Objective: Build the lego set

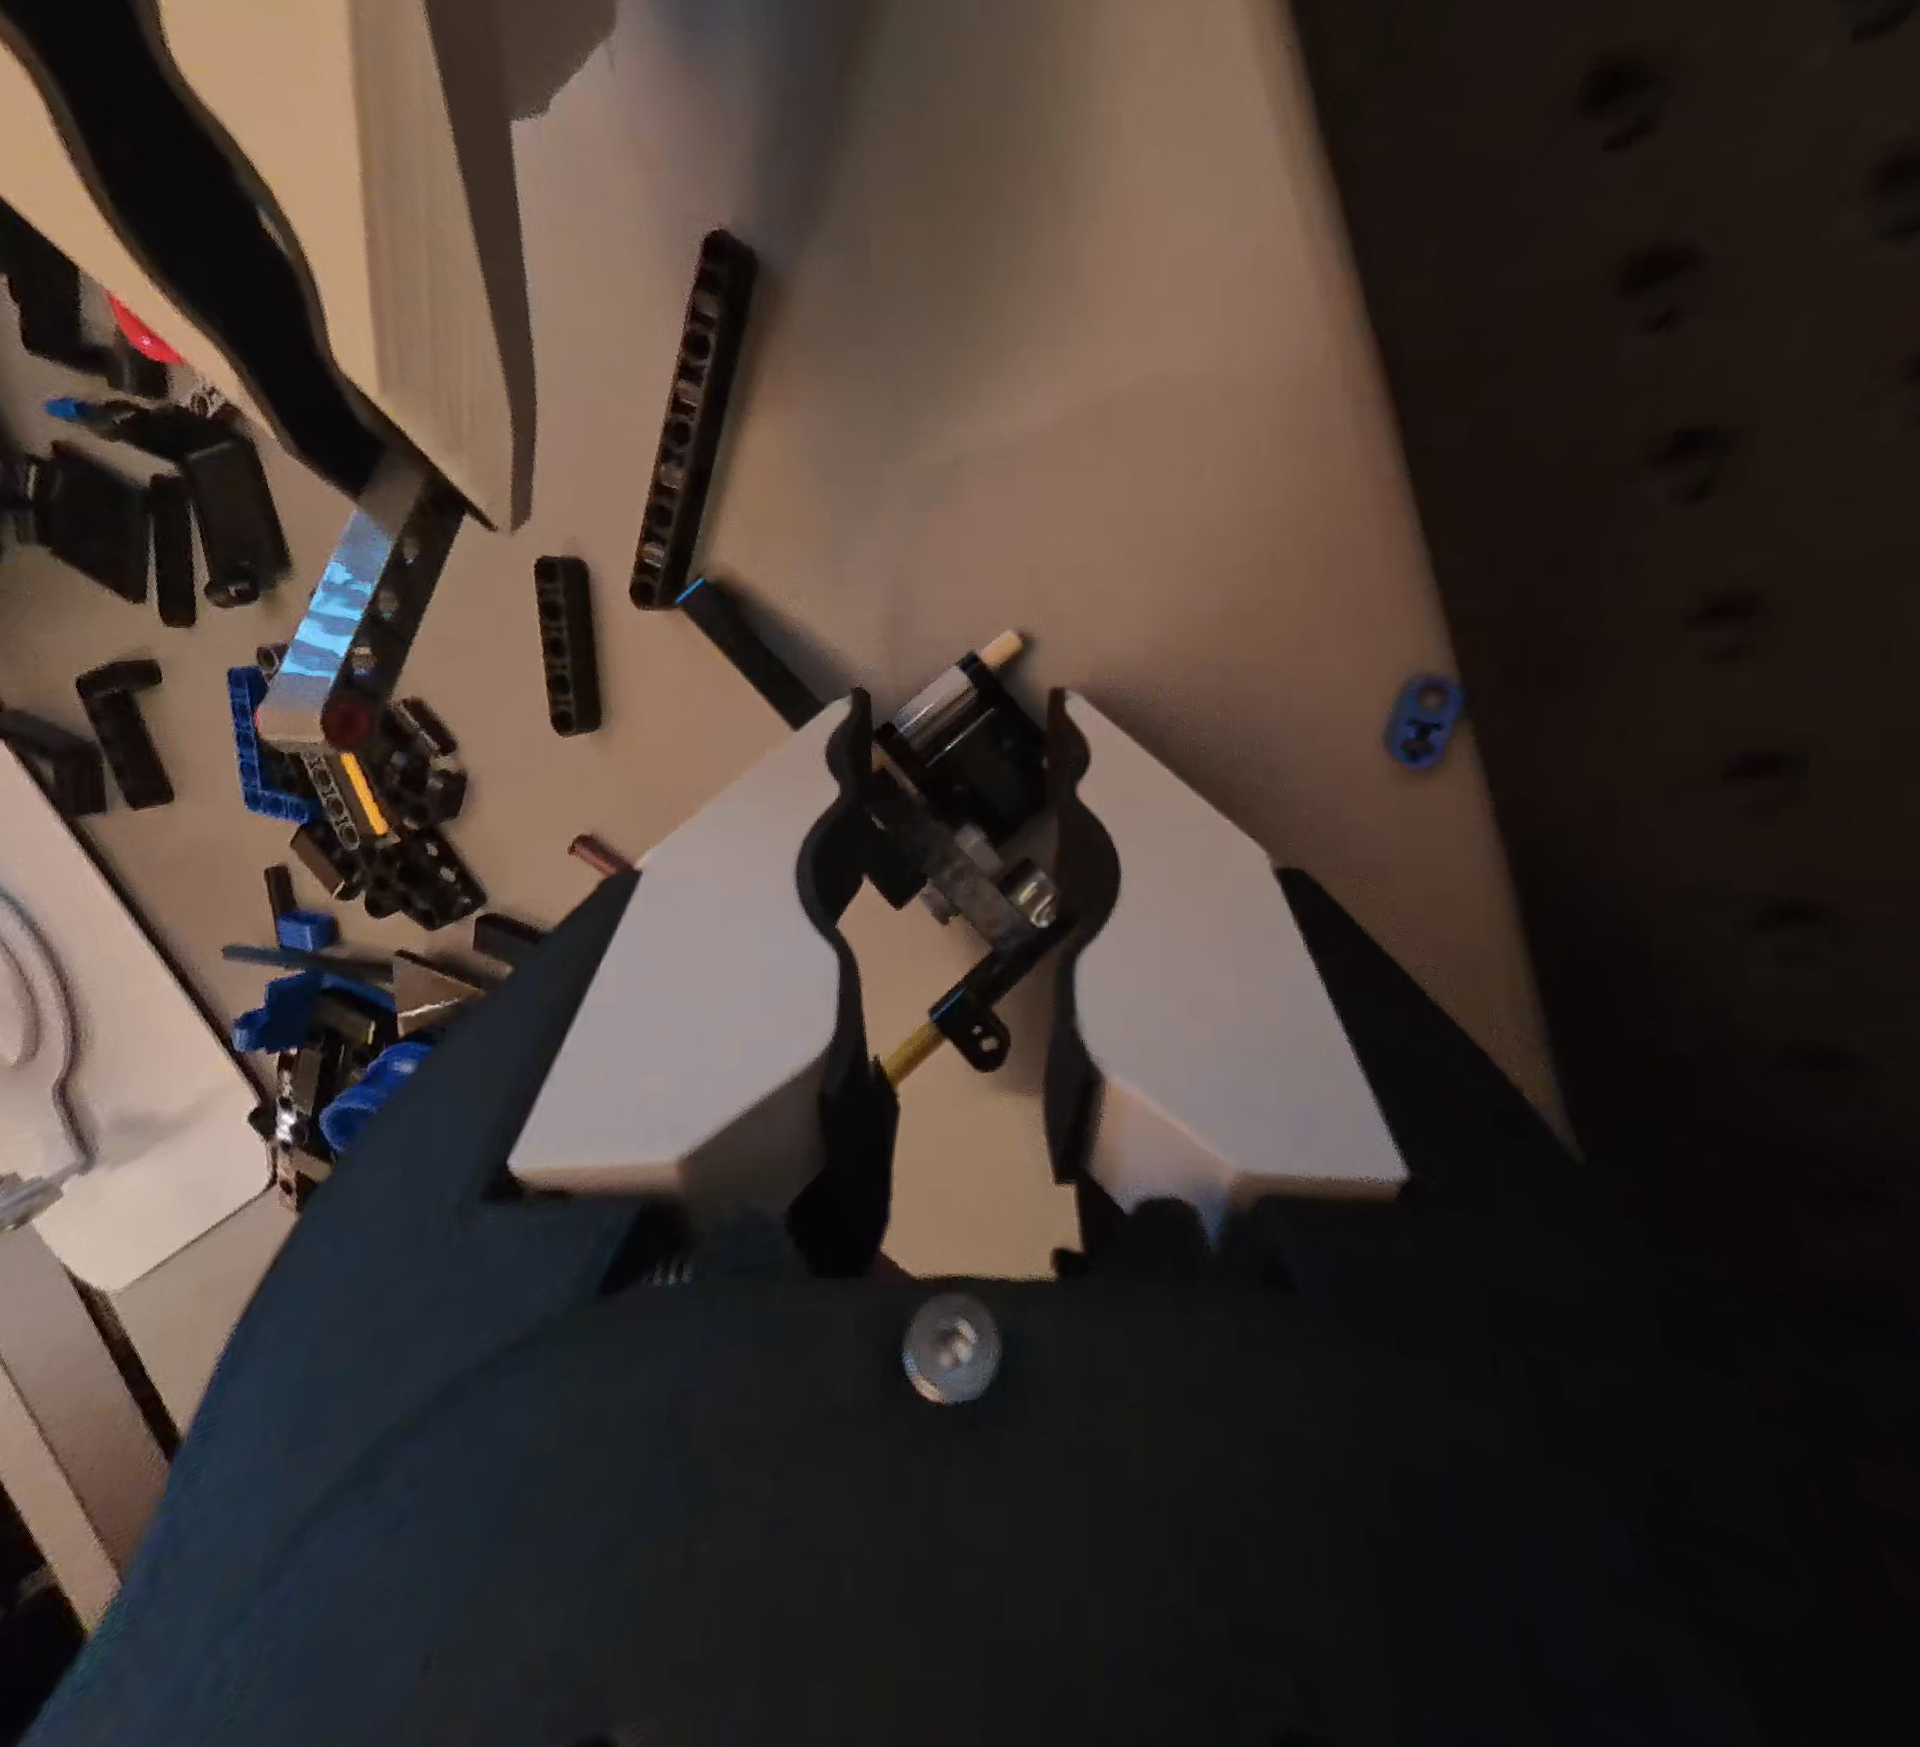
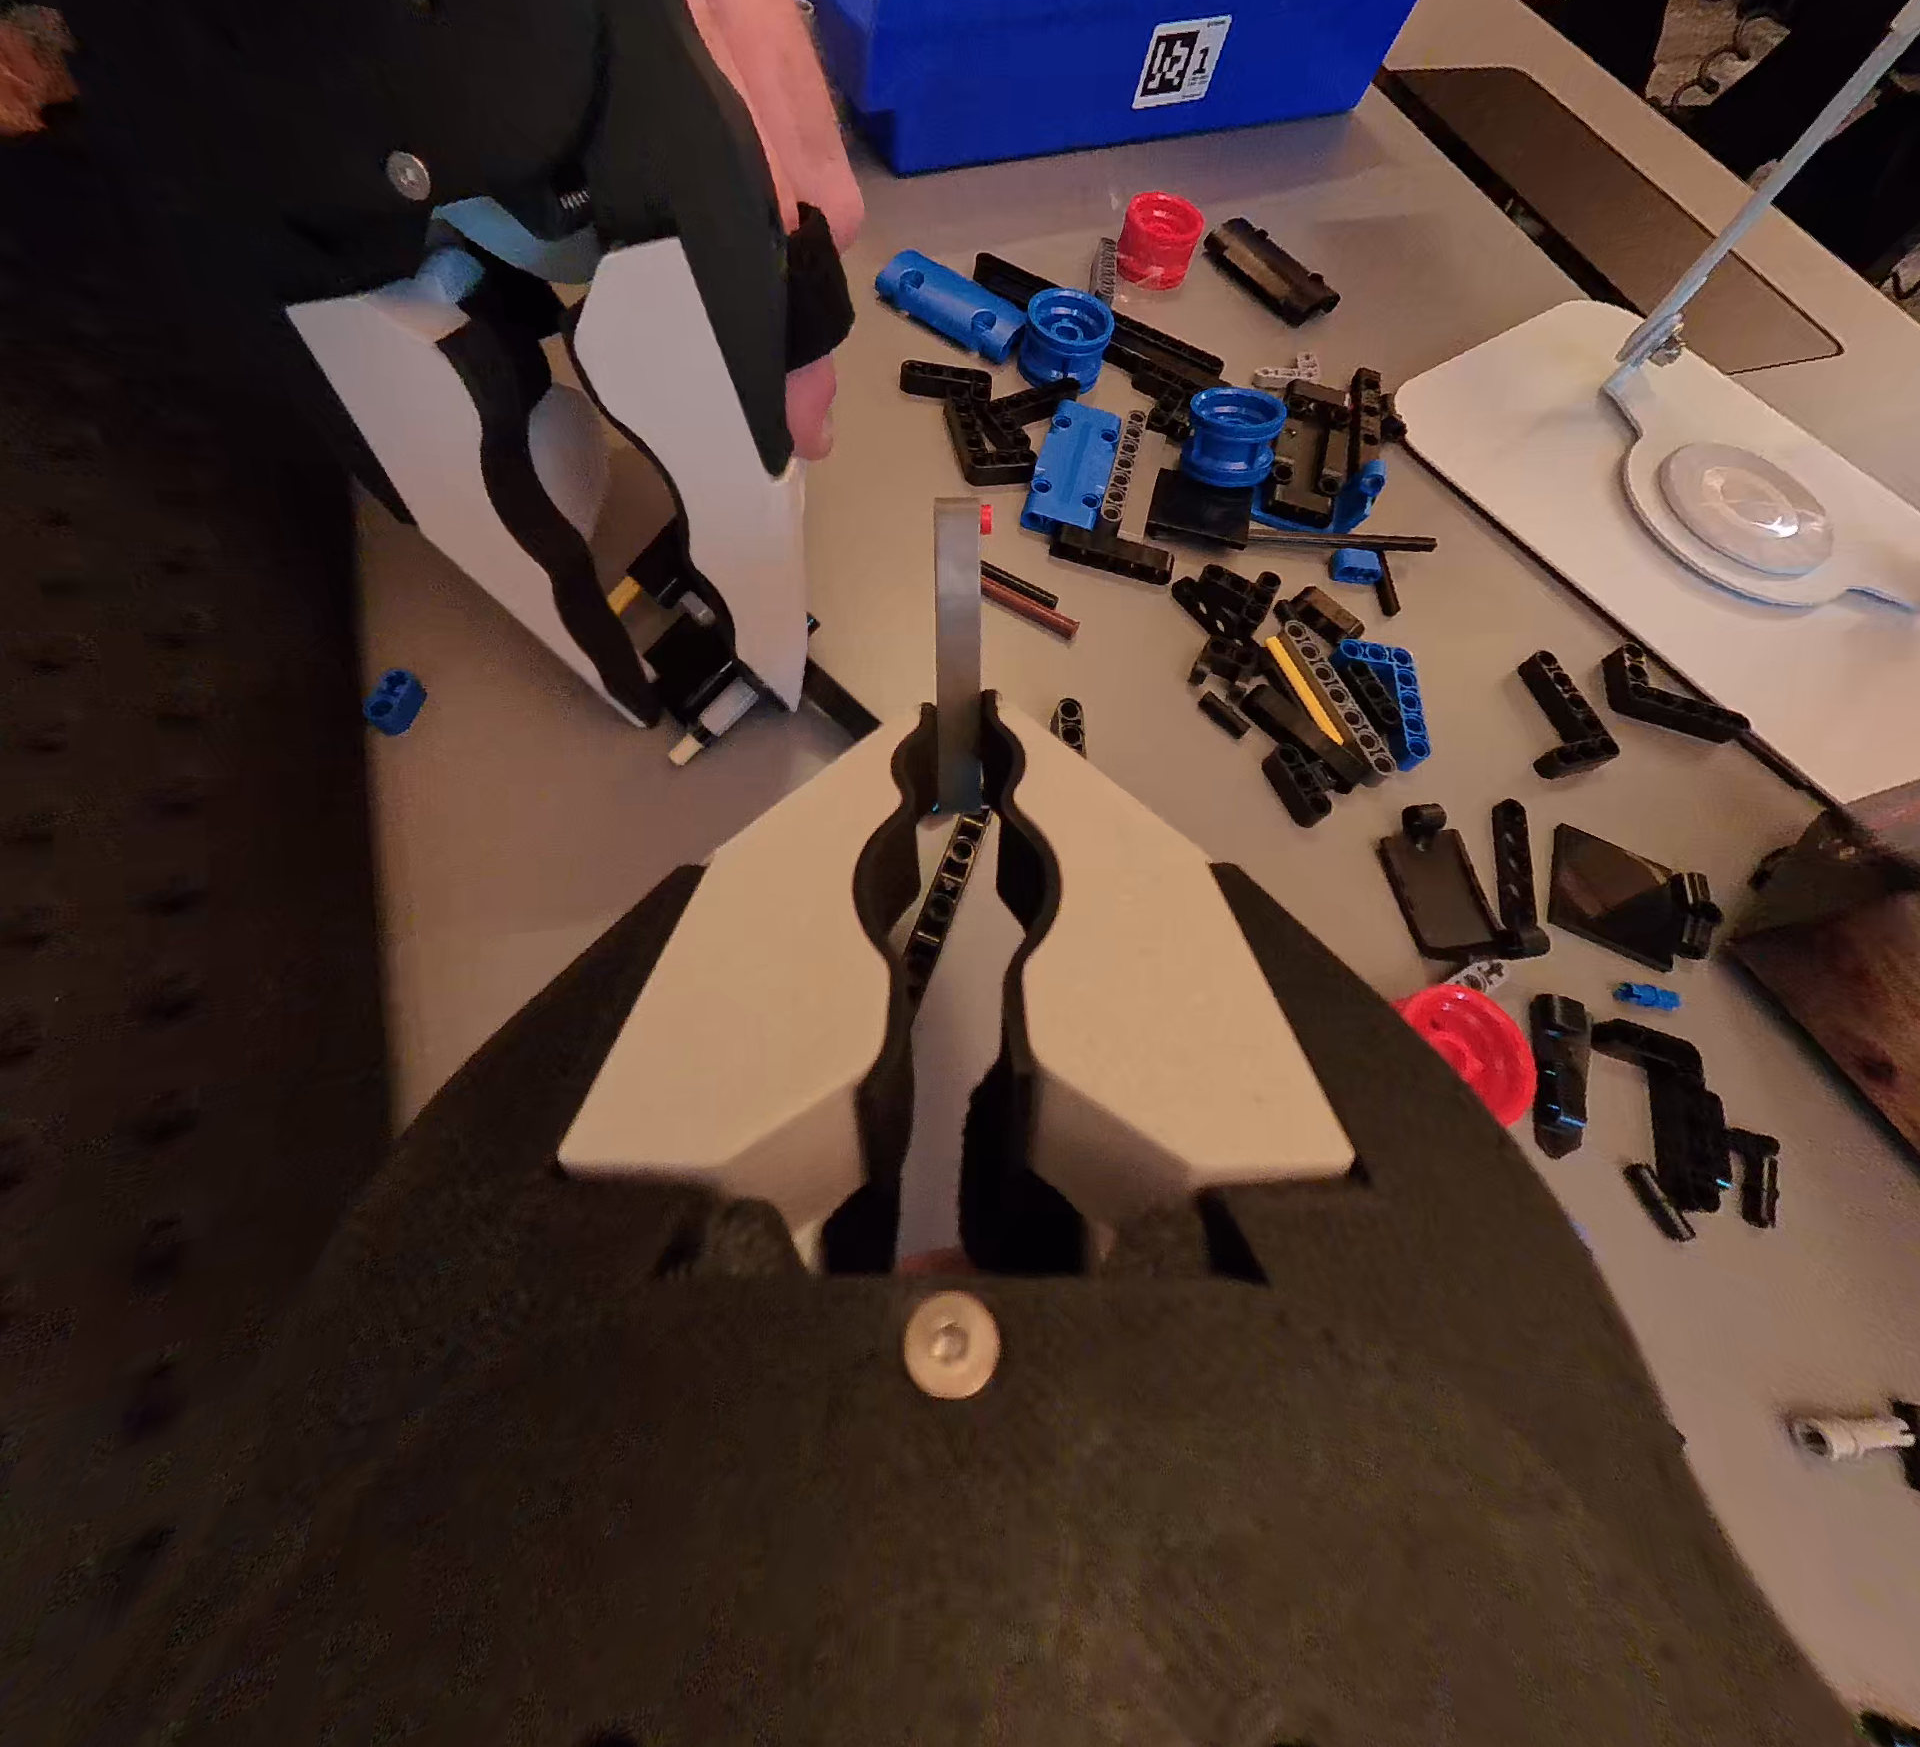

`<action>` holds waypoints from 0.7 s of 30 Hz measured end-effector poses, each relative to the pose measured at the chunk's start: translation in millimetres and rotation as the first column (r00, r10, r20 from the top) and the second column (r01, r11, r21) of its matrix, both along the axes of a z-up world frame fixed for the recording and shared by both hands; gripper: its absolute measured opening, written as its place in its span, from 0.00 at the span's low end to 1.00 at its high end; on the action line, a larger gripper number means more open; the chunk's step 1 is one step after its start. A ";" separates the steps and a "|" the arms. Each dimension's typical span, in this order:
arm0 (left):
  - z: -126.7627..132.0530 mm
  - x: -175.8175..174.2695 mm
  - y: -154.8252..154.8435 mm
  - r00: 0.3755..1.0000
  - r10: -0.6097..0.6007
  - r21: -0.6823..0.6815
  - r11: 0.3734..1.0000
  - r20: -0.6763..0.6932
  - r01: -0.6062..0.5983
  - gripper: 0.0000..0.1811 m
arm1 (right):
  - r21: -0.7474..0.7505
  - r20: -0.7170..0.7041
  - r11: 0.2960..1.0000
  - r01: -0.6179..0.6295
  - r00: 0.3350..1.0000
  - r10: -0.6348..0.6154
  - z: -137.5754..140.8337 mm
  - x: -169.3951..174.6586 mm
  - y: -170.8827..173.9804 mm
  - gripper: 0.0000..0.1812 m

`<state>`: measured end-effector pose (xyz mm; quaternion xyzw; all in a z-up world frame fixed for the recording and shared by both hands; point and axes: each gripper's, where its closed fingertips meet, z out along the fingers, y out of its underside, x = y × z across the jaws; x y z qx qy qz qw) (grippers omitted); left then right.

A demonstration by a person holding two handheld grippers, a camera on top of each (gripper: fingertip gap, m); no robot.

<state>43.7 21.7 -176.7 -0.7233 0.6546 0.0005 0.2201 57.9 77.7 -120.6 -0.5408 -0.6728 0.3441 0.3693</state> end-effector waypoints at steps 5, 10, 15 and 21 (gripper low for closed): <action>1.3 0.1 -0.3 0.998 0.034 0.028 0.999 0.053 -0.035 0.16 | -0.007 -0.013 1.000 -0.003 1.000 0.003 3.5 0.9 0.2 0.04; 17.1 10.6 -0.1 0.967 0.091 0.061 0.992 0.239 -0.108 0.16 | -0.012 -0.024 1.000 -0.004 1.000 0.004 6.2 1.1 -0.6 0.04; 36.4 21.8 -4.0 0.875 0.126 0.024 0.988 0.467 -0.155 0.16 | -0.026 -0.040 1.000 -0.005 0.999 0.004 9.9 0.7 -1.7 0.03; 48.5 17.5 -3.0 0.722 0.238 -0.101 0.968 0.650 -0.229 0.16 | -0.012 -0.006 0.999 -0.038 0.999 0.038 2.0 -2.9 -11.6 0.04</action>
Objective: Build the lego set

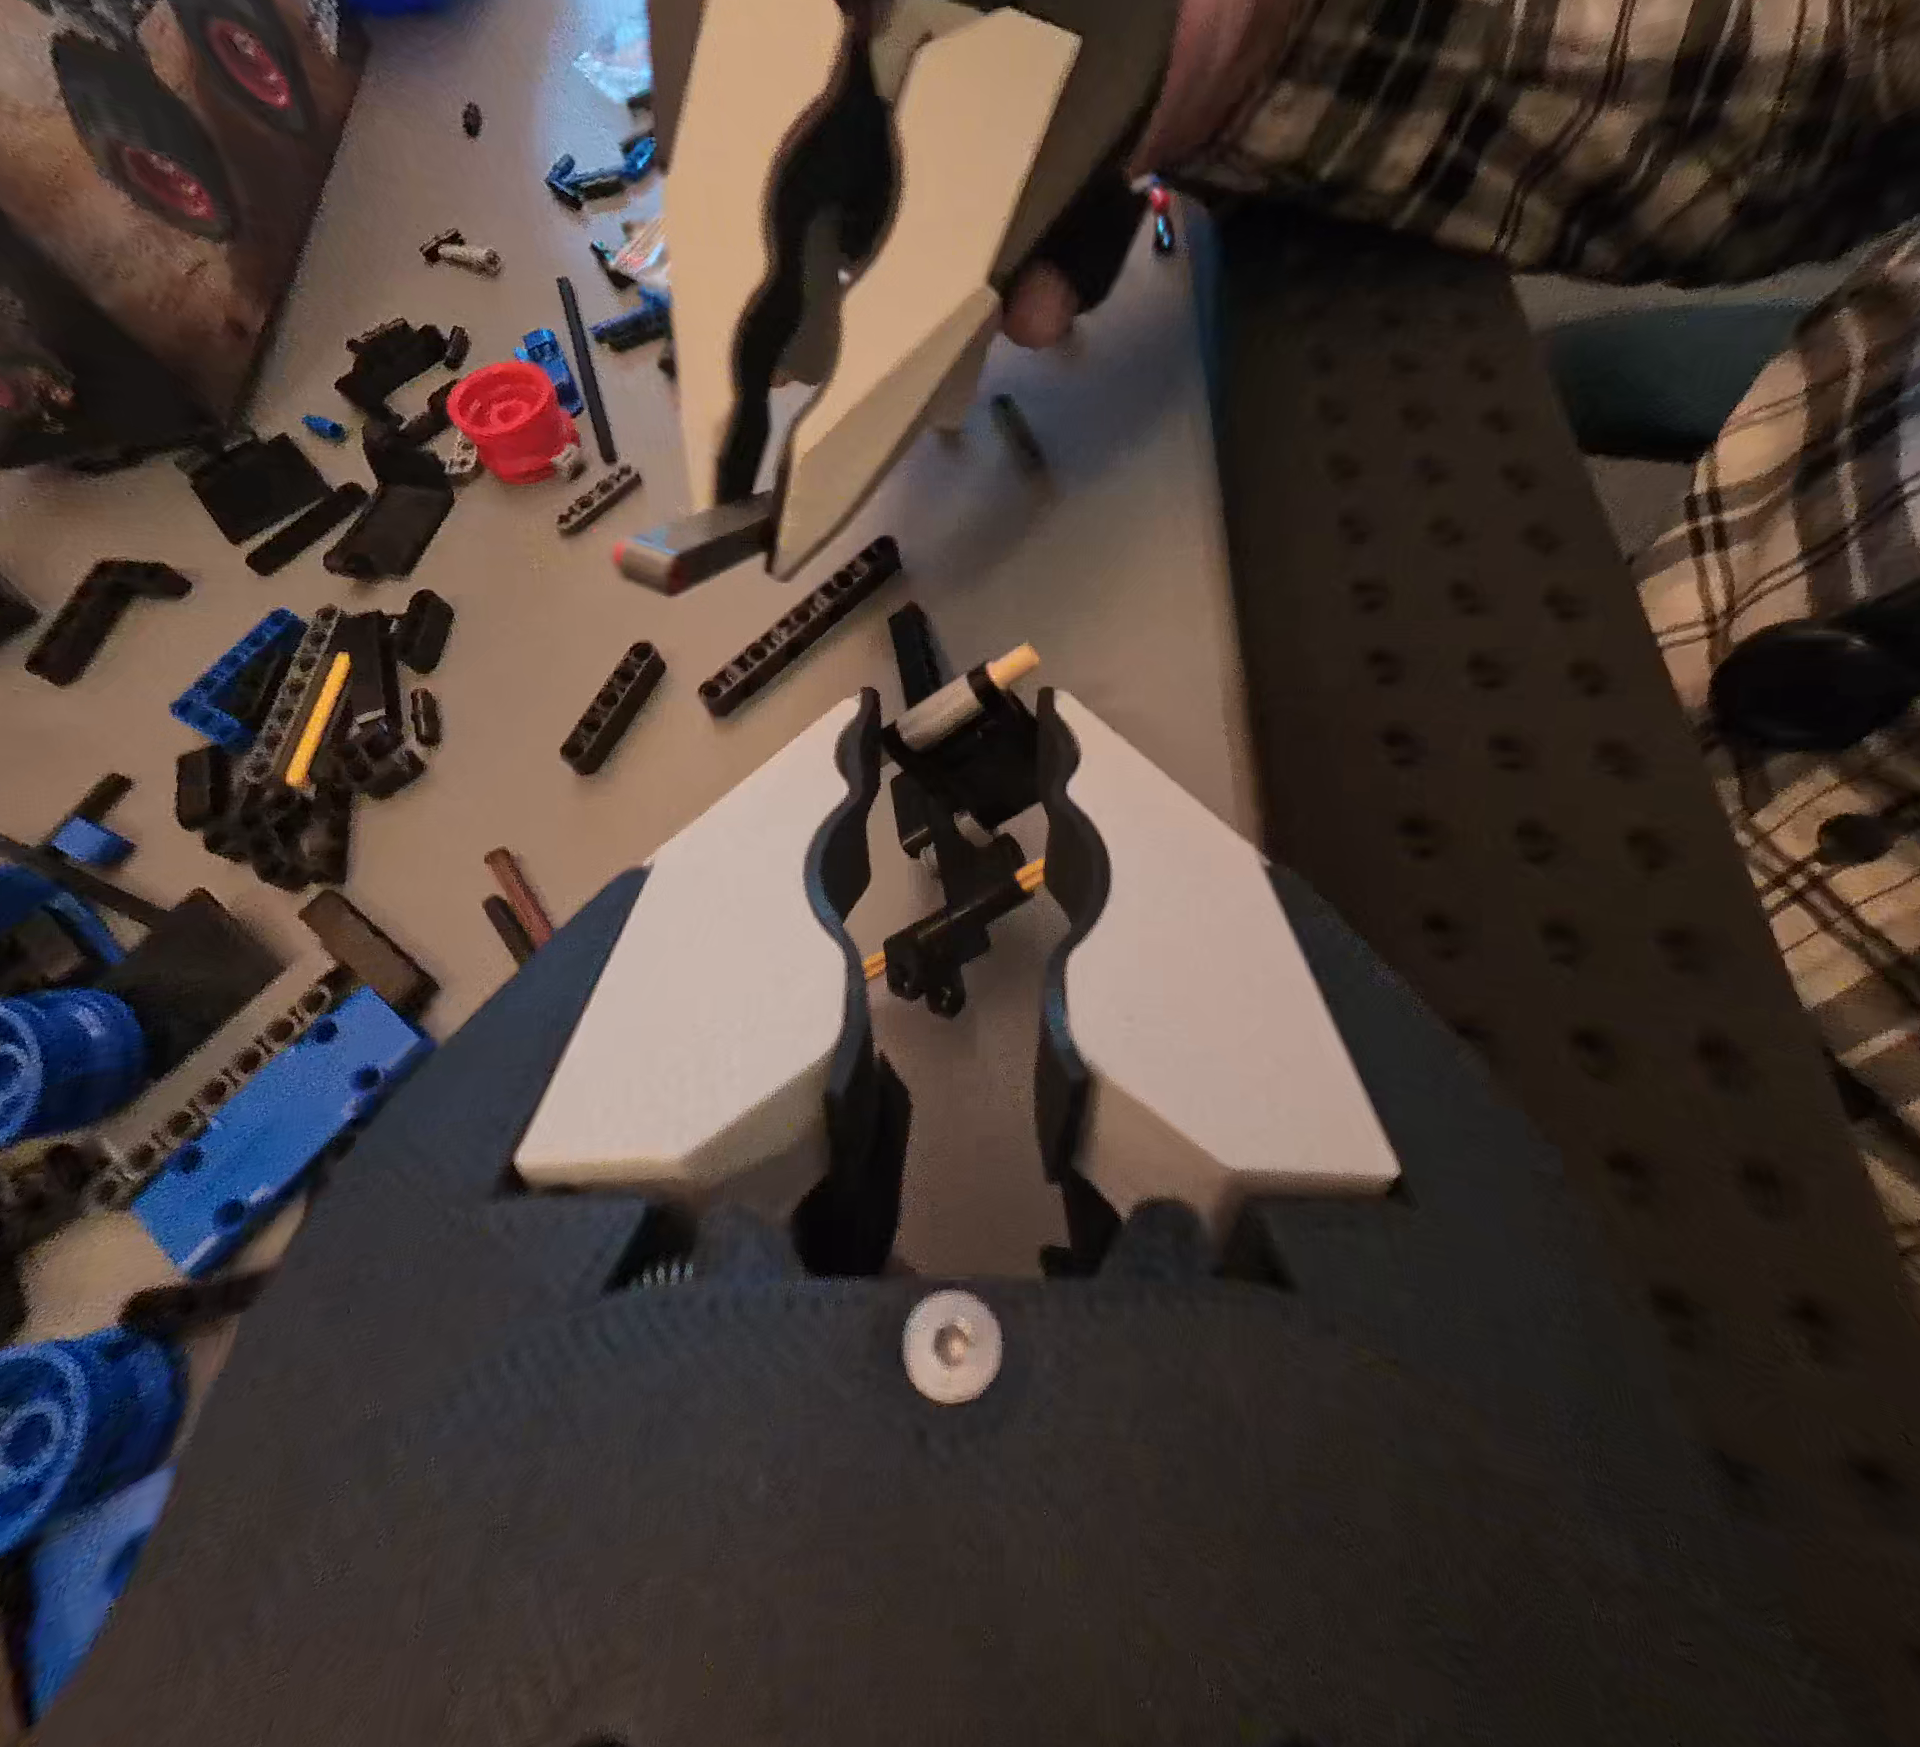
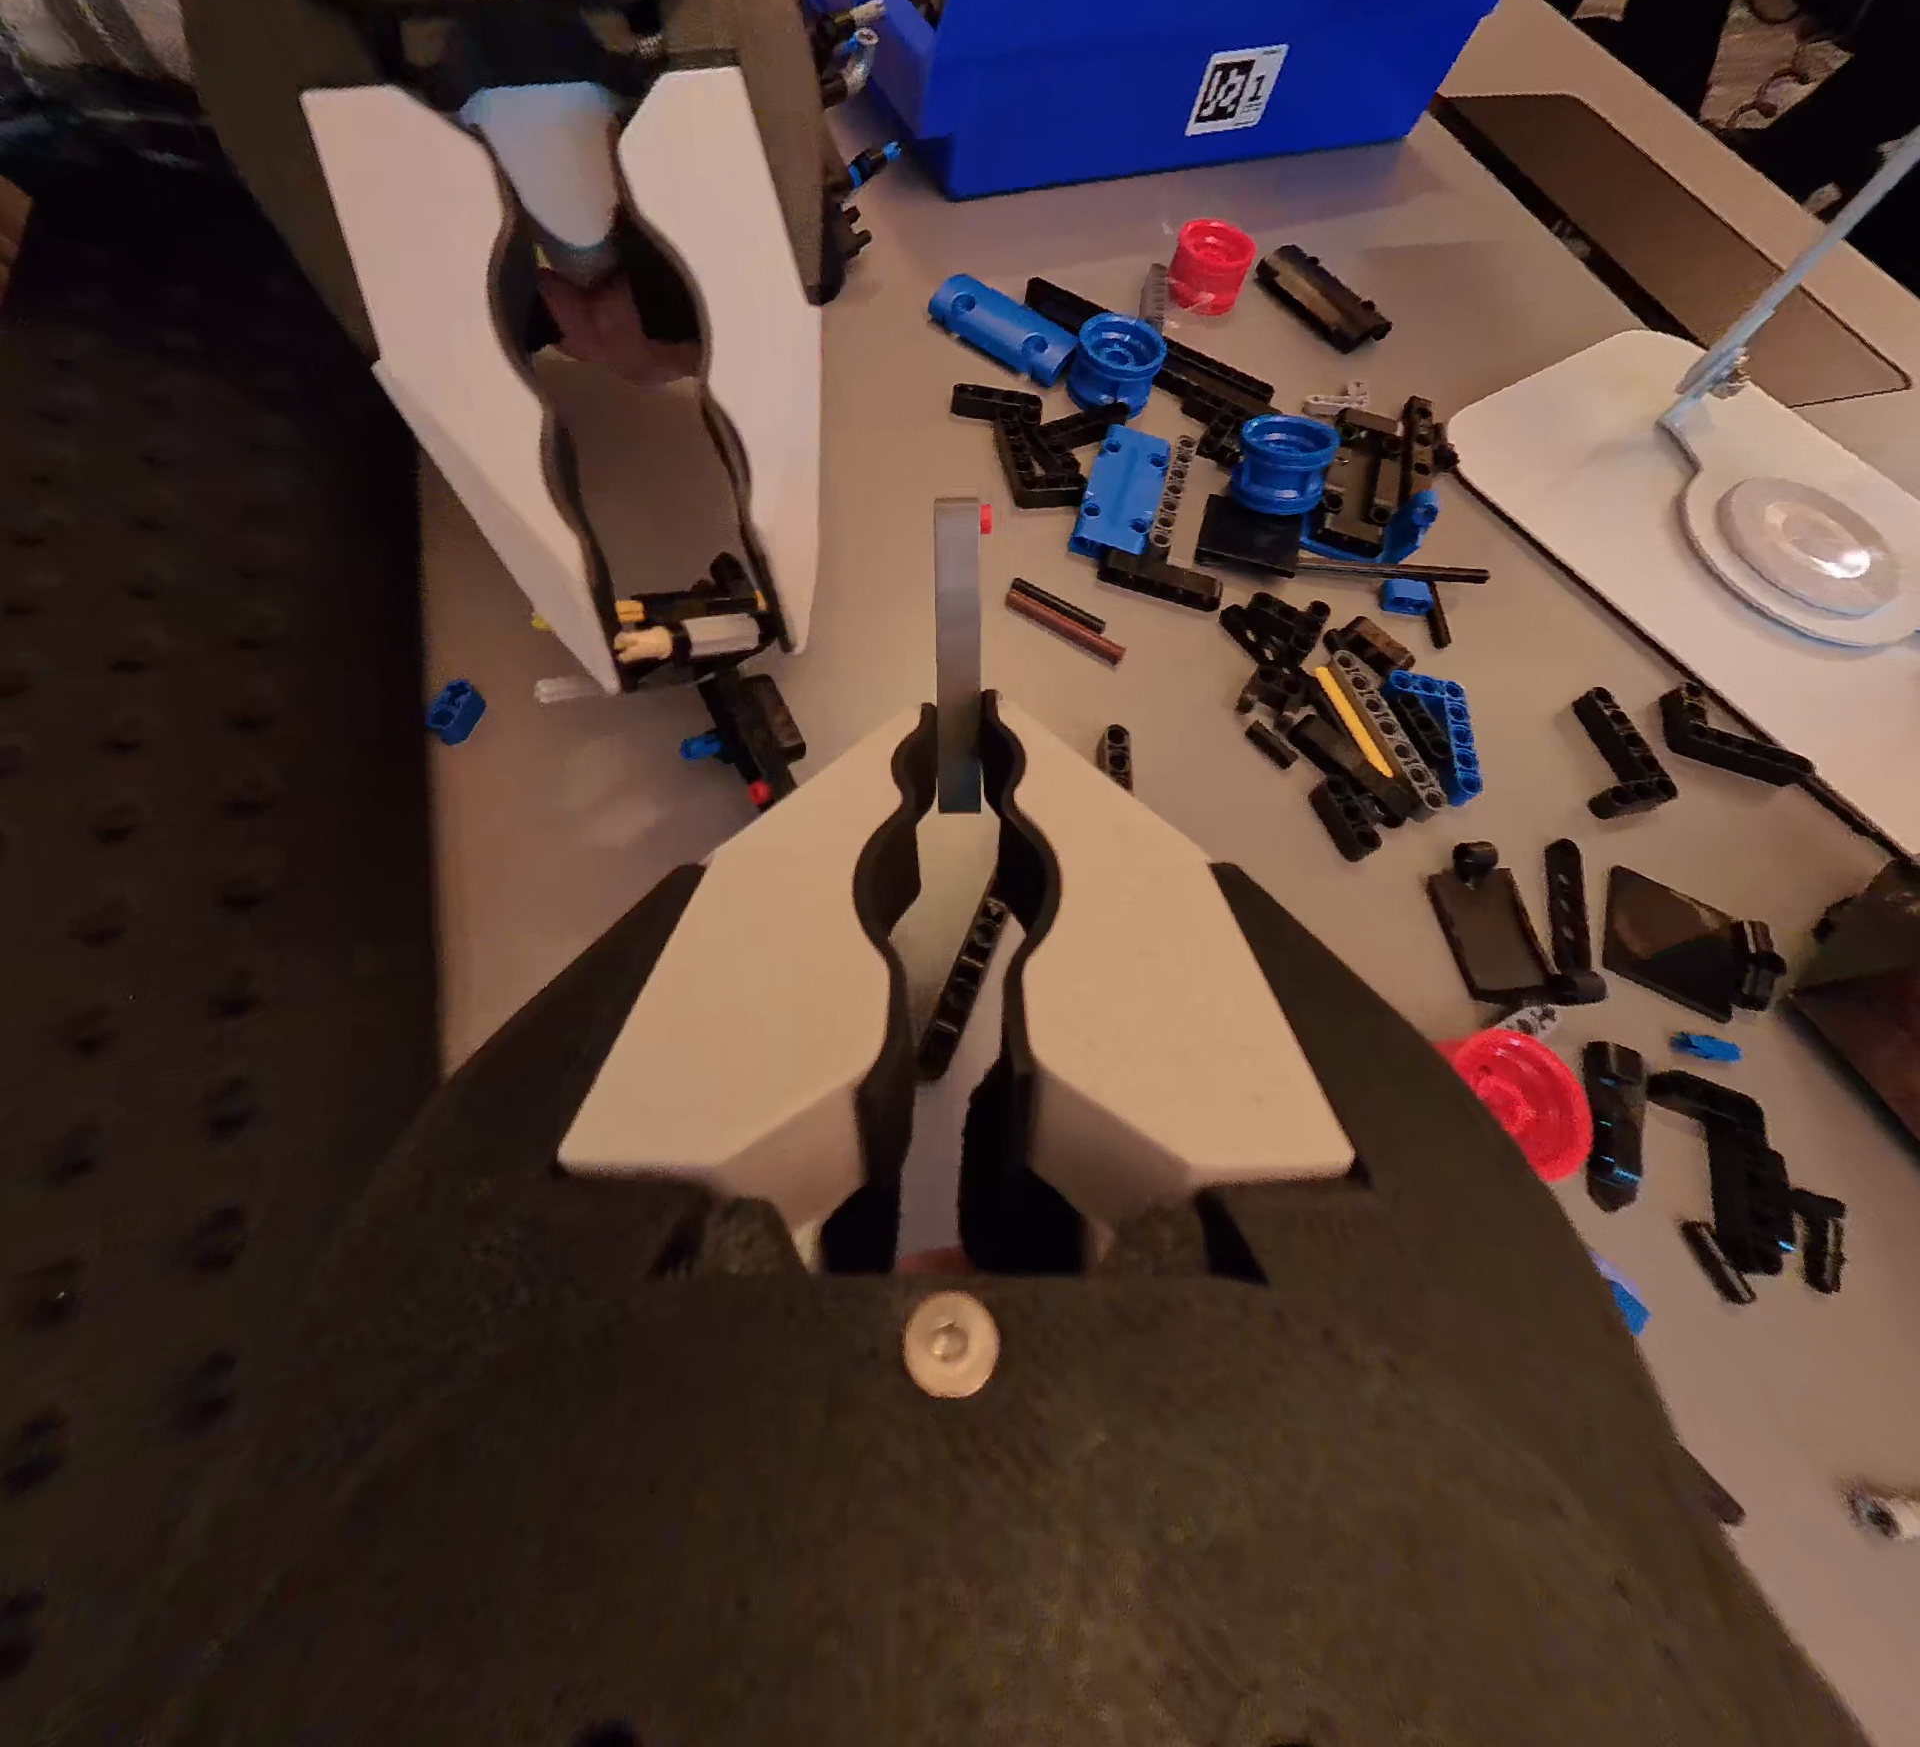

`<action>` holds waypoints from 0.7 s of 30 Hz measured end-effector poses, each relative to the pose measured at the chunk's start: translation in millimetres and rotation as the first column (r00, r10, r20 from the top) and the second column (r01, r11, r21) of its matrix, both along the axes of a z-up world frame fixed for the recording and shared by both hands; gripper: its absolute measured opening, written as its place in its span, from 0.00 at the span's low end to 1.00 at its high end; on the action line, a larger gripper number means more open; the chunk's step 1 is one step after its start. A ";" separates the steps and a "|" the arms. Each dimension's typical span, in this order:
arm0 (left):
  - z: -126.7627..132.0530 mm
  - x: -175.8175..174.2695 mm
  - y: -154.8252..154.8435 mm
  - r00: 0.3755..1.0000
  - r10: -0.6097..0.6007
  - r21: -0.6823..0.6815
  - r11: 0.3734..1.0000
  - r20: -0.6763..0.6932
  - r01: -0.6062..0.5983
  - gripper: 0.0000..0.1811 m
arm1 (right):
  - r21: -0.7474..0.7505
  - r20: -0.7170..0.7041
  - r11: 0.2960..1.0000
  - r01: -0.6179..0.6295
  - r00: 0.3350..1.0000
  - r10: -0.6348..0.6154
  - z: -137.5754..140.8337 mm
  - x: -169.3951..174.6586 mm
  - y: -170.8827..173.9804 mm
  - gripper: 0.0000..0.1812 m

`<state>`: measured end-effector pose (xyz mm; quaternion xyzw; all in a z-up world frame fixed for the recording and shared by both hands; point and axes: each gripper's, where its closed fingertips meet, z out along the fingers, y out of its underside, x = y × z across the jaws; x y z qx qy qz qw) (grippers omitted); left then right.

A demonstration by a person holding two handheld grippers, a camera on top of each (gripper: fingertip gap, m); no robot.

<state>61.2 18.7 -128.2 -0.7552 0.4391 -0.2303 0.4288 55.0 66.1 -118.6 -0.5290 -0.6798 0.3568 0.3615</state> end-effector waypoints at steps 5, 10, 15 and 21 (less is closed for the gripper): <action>-4.0 -14.3 4.0 0.993 0.084 -0.078 0.994 0.078 -0.078 0.16 | 0.018 0.056 0.999 -0.043 0.998 0.042 -13.2 -3.8 -11.8 0.04; -2.7 -22.3 3.3 0.983 0.114 -0.111 0.989 0.141 -0.099 0.15 | 0.080 0.152 0.994 -0.078 0.986 0.065 -33.7 -5.7 -19.8 0.04; 5.6 -26.9 6.0 0.963 0.134 -0.156 0.983 0.234 -0.099 0.15 | 0.106 0.145 0.992 -0.074 0.988 0.058 -31.4 -10.5 -22.0 0.03; -0.6 -34.9 10.5 0.950 0.190 -0.231 0.964 0.246 -0.133 0.15 | 0.093 0.195 0.993 -0.068 0.980 0.048 -40.7 -10.2 -22.5 0.04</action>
